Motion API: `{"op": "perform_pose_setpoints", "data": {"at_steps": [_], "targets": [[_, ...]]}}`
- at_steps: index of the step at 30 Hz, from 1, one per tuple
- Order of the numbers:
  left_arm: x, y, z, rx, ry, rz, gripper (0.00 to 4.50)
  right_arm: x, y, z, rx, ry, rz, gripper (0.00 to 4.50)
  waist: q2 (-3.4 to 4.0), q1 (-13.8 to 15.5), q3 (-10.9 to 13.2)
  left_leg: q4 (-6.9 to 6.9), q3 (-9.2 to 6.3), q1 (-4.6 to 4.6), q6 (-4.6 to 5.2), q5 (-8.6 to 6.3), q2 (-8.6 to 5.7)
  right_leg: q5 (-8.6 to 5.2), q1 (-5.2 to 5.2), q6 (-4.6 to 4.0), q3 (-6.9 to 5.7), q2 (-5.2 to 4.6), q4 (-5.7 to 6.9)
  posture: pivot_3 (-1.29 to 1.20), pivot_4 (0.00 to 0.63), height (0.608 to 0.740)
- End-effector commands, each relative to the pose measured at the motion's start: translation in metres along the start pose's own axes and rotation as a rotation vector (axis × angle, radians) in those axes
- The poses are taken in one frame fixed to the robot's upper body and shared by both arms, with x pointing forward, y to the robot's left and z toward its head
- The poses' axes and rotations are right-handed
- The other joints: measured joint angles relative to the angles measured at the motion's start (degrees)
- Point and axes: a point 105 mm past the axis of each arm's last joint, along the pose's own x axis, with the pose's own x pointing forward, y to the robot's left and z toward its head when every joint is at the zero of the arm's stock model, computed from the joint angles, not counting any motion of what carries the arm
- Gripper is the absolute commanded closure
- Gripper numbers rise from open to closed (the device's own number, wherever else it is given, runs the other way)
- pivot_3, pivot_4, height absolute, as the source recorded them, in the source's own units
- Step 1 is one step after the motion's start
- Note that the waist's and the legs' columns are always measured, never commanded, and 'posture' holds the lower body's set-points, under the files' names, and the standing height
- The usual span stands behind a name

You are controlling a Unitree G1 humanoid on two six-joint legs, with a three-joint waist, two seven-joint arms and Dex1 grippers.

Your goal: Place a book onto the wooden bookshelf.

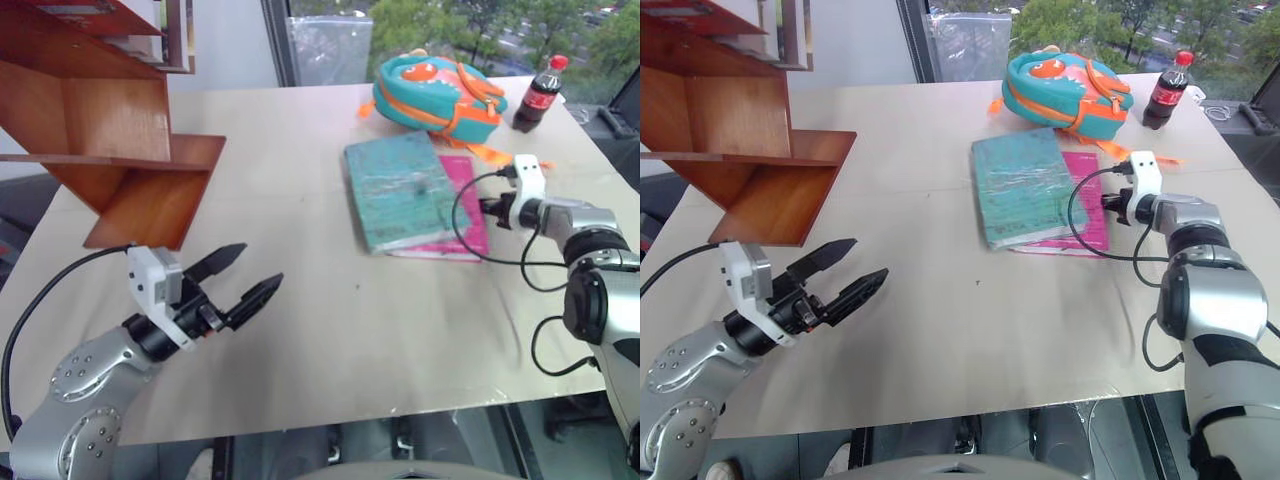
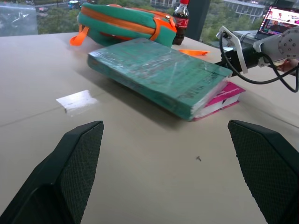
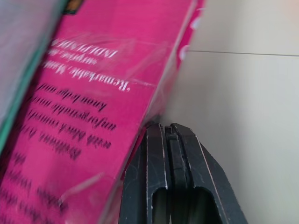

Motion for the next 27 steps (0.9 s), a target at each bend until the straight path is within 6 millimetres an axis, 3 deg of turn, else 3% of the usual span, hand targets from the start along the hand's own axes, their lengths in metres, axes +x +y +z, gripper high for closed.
{"op": "perform_pose_setpoints", "data": {"at_steps": [1, 6, 13, 16, 18, 19, 20, 23, 27], "targets": [[-0.002, -0.006, 0.015, 0.048, -0.043, -0.009, 0.0, 0.004, 0.017, 0.004, -0.032, -0.02, 0.113, 4.39, 0.0, 0.0, 0.0, 0.0, 0.0, 0.0, 0.0, 0.0, 0.0, 0.0, 0.0, 0.0, 0.0, 0.0, 0.0, 0.0, 0.15, 0.74], [-0.003, -0.006, 0.015, 0.048, -0.036, -0.011, 0.0, 0.007, 0.03, 0.0, -0.017, -0.034, 0.208, 4.39, 0.0, 0.0, 0.0, 0.0, -0.01, 0.0, 0.0, 0.0, -0.01, 0.0, 0.0, 0.0, -0.01, -0.01, 0.0, 0.0, 0.15, 0.74], [0.0, -0.004, 0.014, 0.049, -0.031, -0.015, 0.0, -0.022, -0.005, -0.008, 0.011, -0.049, 0.12, 4.39, 0.01, 0.6, 0.0, 0.0, -0.04, -0.02, 0.0, 0.0, -0.03, 0.0, 0.01, 0.0, -0.04, -0.03, 0.0, 0.0, 0.15, 0.74], [0.005, -0.003, 0.012, 0.04, -0.032, -0.031, 0.0, -0.041, -0.023, -0.012, -0.012, -0.063, 0.073, 3.6, 0.01, 1.7, 0.0, 0.01, -0.08, -0.04, 0.0, 0.0, -0.05, 0.0, 0.02, 0.0, -0.09, -0.05, -0.03, 0.0, 0.15, 0.74], [0.01, -0.001, 0.01, 0.034, -0.031, -0.049, 0.0, -0.056, -0.031, -0.006, -0.029, -0.102, 0.036, 2.62, 0.01, 1.8, 0.0, 0.02, -0.11, -0.05, 0.0, 0.0, -0.05, 0.0, 0.04, 0.0, -0.15, -0.05, -0.05, 0.0, 0.15, 0.74], [0.011, 0.0, 0.01, 0.032, -0.03, -0.059, 0.0, -0.063, -0.027, 0.004, -0.027, -0.143, 0.055, 2.28, 0.0, 1.8, 0.0, 0.02, -0.12, -0.04, 0.0, 0.0, -0.05, 0.0, 0.05, 0.0, -0.16, -0.05, -0.03, 0.0, 0.15, 0.74], [0.013, 0.0, 0.009, 0.03, -0.03, -0.066, 0.0, -0.068, -0.019, 0.013, -0.038, -0.174, 0.08, 2.28, 0.01, 1.7, 0.0, 0.03, -0.13, -0.06, 0.0, 0.0, -0.05, 0.0, 0.05, 0.0, -0.17, -0.05, -0.03, 0.0, 0.15, 0.74], [0.017, 0.004, 0.009, 0.03, -0.03, -0.079, 0.0, -0.08, 0.028, 0.038, -0.117, -0.232, 0.202, 2.28, 0.2, 1.3, 0.1, 0.03, -0.09, -0.03, 0.0, 0.0, -0.02, 0.0, 0.01, 0.0, -0.08, -0.02, 0.01, 0.0, 0.15, 0.74], [0.021, 0.004, 0.009, 0.031, -0.033, -0.087, 0.0, -0.073, 0.076, 0.057, -0.139, -0.238, 0.263, 2.28, 0.27, 0.7, 0.2, 0.0, -0.04, 0.08, -0.02, 0.0, 0.06, 0.0, -0.02, 0.0, 0.09, 0.09, 0.1, 0.0, 0.15, 0.74]]}}
